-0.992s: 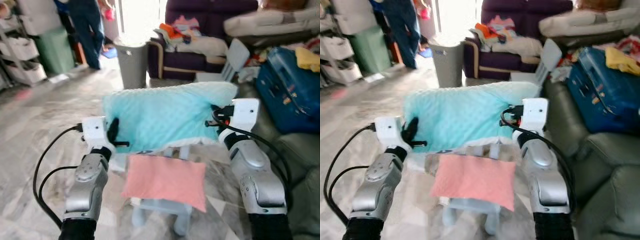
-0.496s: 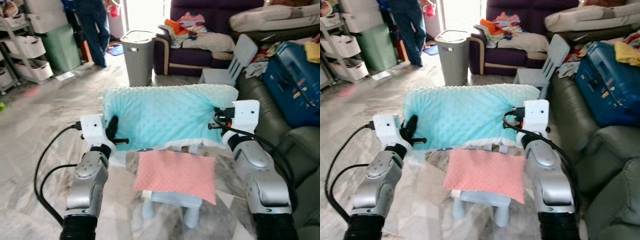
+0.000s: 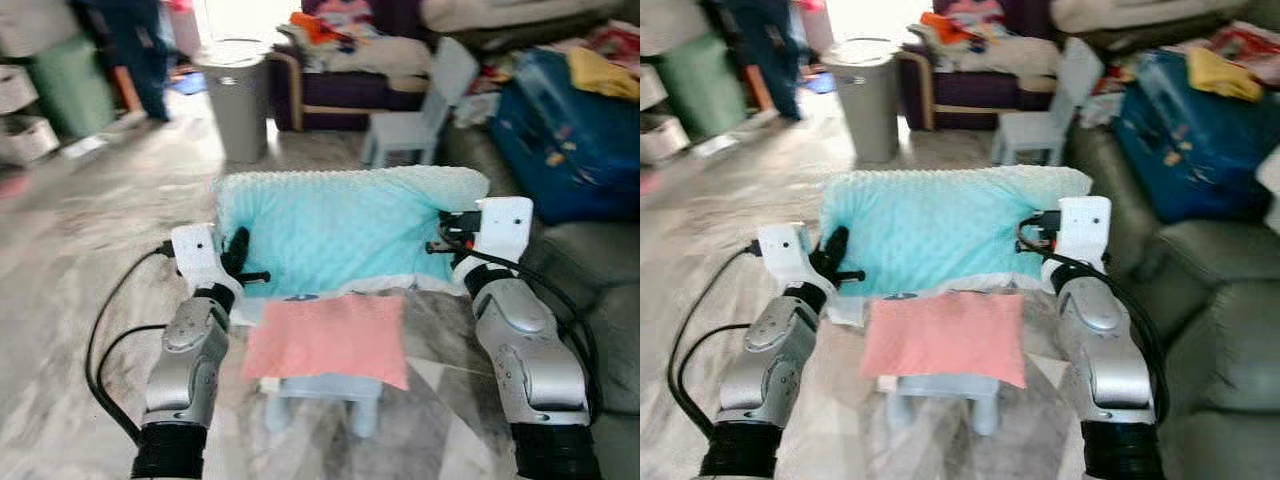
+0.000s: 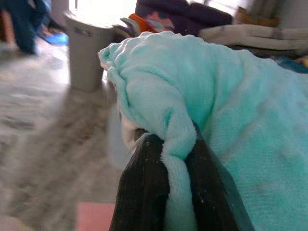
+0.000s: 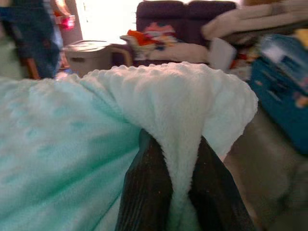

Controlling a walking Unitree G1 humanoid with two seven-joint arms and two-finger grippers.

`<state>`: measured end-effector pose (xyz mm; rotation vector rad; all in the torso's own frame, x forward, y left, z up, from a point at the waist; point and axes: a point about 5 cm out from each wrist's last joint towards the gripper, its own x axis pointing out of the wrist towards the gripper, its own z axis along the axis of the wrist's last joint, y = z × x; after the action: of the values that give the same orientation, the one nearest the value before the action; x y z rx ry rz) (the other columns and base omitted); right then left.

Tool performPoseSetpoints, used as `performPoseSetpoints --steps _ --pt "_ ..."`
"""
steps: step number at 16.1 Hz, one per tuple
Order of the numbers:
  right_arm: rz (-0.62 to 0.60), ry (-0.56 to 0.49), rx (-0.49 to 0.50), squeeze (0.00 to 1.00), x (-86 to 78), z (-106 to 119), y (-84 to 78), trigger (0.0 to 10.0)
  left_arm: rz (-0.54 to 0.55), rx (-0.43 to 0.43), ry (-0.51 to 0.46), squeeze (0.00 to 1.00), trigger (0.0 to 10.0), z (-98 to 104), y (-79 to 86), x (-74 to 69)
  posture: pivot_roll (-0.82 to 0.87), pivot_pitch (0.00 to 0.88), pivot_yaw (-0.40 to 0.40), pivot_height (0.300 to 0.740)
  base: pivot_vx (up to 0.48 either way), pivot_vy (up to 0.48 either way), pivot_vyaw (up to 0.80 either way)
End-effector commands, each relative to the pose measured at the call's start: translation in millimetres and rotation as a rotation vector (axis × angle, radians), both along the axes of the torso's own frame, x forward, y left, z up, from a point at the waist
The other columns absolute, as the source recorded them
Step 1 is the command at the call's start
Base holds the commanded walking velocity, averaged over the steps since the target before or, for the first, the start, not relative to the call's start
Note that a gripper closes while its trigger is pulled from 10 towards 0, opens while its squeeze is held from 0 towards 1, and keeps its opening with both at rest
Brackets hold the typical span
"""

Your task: Move the pillow to the sofa

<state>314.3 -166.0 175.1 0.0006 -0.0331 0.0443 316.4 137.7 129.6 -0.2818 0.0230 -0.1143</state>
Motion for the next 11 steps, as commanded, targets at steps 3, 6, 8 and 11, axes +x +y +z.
performPoseSetpoints --steps 3,6,8,11 --pt "-0.006 -0.022 0.035 0.00 3.0 6.6 0.0 10.0 -0.003 -0.002 -0.006 0.00 10.0 1.9 -0.7 -1.0 -0.08 0.000 -0.001 0.740 0.000 0.000 -0.76" --pt "0.029 -0.033 0.018 0.00 1.0 7.6 4.8 10.0 -0.004 0.001 -0.002 0.00 10.0 2.3 -2.1 0.1 -0.09 0.000 0.003 0.740 0.000 0.000 -0.50" --pt "0.045 -0.030 0.024 0.00 0.2 7.4 7.5 10.0 0.000 0.005 -0.006 0.00 10.0 3.3 -2.0 0.8 -0.09 0.000 0.003 0.740 0.000 0.000 0.00" --pt "0.019 -0.016 0.014 0.00 1.9 6.4 4.4 10.0 0.001 0.000 -0.002 0.00 10.0 3.1 -2.3 0.9 -0.09 0.000 0.004 0.740 0.000 0.000 0.00"
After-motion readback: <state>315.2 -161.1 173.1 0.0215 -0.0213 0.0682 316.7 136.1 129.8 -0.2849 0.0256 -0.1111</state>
